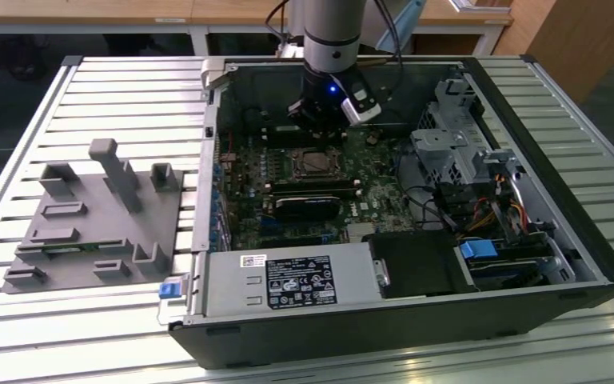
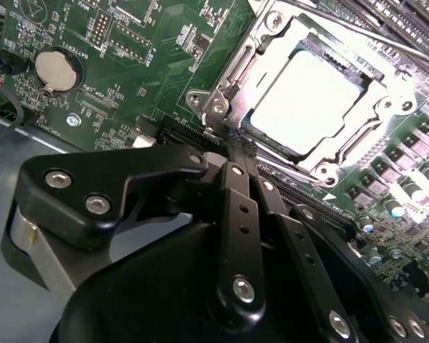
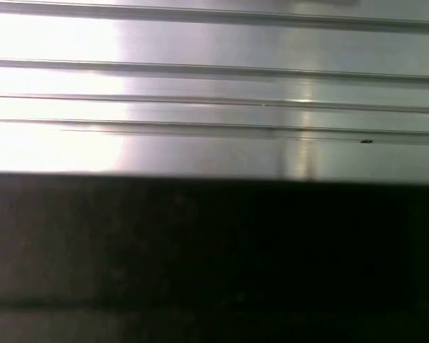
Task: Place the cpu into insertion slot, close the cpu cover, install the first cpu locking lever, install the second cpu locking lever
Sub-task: 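Install the first cpu locking lever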
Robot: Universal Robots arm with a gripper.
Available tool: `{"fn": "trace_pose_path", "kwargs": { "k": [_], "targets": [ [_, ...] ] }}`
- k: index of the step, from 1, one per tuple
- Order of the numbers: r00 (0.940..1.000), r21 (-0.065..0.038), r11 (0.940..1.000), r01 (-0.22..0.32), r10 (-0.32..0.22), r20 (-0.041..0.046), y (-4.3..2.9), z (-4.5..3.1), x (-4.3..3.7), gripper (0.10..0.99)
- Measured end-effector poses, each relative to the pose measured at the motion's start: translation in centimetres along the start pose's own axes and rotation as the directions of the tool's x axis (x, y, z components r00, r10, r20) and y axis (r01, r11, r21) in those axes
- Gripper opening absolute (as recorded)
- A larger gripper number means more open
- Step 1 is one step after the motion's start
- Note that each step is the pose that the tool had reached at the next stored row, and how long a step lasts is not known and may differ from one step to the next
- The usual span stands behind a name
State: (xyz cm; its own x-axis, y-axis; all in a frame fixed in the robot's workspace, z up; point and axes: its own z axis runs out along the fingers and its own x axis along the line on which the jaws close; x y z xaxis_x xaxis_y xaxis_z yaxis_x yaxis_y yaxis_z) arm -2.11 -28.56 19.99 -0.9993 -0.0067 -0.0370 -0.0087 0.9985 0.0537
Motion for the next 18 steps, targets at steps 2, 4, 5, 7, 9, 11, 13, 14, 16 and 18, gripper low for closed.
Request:
{"fn": "trace_pose_path", "kwargs": {
  "k": [2,4,5,7,9,11,13,14,16,18],
  "targets": [
    [1.0000,0.001,1.0000,0.000,0.000,-0.0006,-0.02,-0.04,0.01,0.110],
    [1.0000,0.005,1.0000,0.000,0.000,-0.0008,-0.02,-0.01,0.00,0.110],
    [1.0000,0.007,1.0000,0.000,0.000,-0.0008,-0.02,0.01,0.00,0.110],
    [1.0000,0.012,0.9999,0.000,0.000,-0.0009,-0.03,0.06,0.00,0.110],
    [1.0000,0.016,0.9999,0.001,-0.001,-0.0010,-0.03,0.12,-0.01,0.110],
    [1.0000,0.018,0.9998,0.001,-0.001,-0.0011,-0.03,0.22,-0.03,0.110],
    [1.0000,0.020,0.9998,0.001,-0.001,-0.0013,-0.03,0.36,-0.07,0.110],
    [1.0000,0.020,0.9998,0.001,-0.001,-0.0013,-0.03,0.45,-0.11,0.110],
    [1.0000,0.019,0.9998,0.001,-0.001,-0.0009,-0.02,0.51,-0.16,0.110],
    [1.0000,0.017,0.9998,0.001,-0.001,-0.0008,-0.01,0.52,-0.17,0.110]
  ]
}}
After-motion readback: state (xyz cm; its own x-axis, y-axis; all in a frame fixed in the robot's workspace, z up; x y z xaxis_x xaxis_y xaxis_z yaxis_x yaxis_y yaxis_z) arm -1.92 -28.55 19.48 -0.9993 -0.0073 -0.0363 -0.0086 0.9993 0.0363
